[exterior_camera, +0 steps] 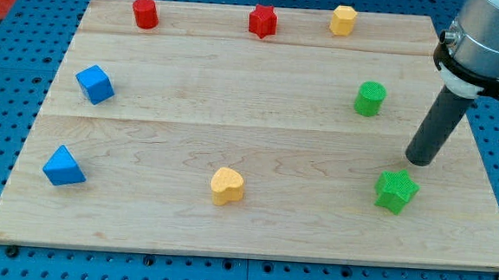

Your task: Move your arm to green circle

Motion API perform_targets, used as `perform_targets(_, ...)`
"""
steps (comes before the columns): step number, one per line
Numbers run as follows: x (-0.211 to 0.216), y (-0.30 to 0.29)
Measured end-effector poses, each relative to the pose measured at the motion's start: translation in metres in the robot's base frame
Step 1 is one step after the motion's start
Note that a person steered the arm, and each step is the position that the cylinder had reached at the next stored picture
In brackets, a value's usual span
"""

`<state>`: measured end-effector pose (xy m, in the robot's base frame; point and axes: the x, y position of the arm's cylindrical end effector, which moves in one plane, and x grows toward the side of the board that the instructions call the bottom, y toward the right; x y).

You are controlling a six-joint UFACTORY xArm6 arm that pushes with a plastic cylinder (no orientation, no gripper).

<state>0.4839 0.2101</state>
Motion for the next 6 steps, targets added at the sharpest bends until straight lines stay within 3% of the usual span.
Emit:
perform_targets(4, 0.0, 0.0)
perform_targets(6, -0.025, 0.006)
